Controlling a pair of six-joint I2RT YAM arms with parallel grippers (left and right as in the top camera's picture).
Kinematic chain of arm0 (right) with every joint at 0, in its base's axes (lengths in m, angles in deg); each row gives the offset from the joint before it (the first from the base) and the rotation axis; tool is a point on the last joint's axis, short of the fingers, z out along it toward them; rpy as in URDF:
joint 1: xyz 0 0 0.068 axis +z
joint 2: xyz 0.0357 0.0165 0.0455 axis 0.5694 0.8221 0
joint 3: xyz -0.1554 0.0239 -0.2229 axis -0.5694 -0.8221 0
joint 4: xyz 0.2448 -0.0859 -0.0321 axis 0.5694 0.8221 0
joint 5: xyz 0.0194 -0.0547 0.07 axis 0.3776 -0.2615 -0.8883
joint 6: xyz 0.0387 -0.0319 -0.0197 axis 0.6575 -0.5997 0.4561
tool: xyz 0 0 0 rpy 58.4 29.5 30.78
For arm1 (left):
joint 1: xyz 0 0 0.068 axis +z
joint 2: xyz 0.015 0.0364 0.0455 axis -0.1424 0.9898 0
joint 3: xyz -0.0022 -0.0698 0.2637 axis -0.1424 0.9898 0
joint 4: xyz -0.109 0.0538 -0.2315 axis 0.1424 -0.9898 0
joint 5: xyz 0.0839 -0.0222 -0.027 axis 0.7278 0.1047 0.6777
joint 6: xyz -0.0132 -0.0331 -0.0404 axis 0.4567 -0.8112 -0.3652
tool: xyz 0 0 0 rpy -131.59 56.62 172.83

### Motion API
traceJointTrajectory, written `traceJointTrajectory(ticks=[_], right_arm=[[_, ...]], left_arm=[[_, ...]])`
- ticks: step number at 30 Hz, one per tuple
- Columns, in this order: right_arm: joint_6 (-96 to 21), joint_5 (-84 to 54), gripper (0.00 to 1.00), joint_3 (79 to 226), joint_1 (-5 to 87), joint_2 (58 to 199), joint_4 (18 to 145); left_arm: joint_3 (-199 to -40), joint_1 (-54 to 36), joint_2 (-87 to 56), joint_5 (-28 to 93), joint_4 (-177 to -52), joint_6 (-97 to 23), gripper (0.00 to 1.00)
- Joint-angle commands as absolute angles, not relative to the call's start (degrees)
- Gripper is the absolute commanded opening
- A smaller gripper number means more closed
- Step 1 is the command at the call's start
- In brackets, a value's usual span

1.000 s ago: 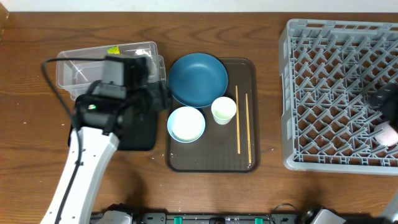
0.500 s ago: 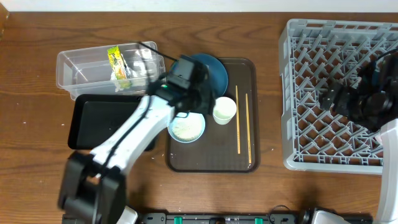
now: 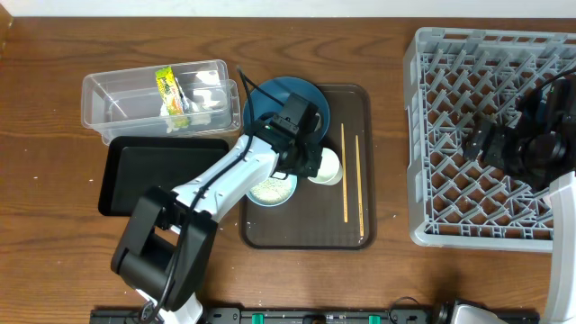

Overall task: Sort waste into correct bins and load items into the dishwasher rack
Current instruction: 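Grasp the white cup with the left gripper and pass it to the right gripper, then place the white cup into the dish rack with the right gripper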

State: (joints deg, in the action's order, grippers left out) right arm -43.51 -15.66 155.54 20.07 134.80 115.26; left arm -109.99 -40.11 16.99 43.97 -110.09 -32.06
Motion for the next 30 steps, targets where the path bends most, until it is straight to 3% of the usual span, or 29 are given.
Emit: traceJointTrajectory(ticks=[1, 7, 12, 16, 21, 30], right_arm=[[-44.4, -12.9, 0.99, 156.13, 20.38, 134.63, 115.63], [-47.7, -18.08, 0.99, 156.13, 20.38, 134.91, 115.68], [-65.52, -45.53, 0.99, 155.57, 20.95, 136.42, 114.63], [-77.17, -65.73, 0.99, 154.12, 23.24, 137.91, 114.87], [-85.34, -78.67, 0.99, 153.51, 28.18, 139.57, 114.5], [-85.52, -82.3, 0.99, 153.51, 37.78, 140.88, 107.41]], left_arm=[[-110.47, -39.3, 12.77, 41.57, -111.2, -32.39, 0.06], [-110.47, -33.4, 4.9, 27.58, -112.21, -37.06, 0.06], [-110.45, -25.64, 3.35, 2.23, -105.8, -40.87, 0.06], [-110.45, -22.77, 3.96, -10.76, -100.23, -43.23, 0.06], [-110.45, -23.23, 3.98, -16.38, -95.22, -46.33, 0.06], [-110.45, -27.36, 3.98, -17.14, -91.9, -48.69, 0.06]])
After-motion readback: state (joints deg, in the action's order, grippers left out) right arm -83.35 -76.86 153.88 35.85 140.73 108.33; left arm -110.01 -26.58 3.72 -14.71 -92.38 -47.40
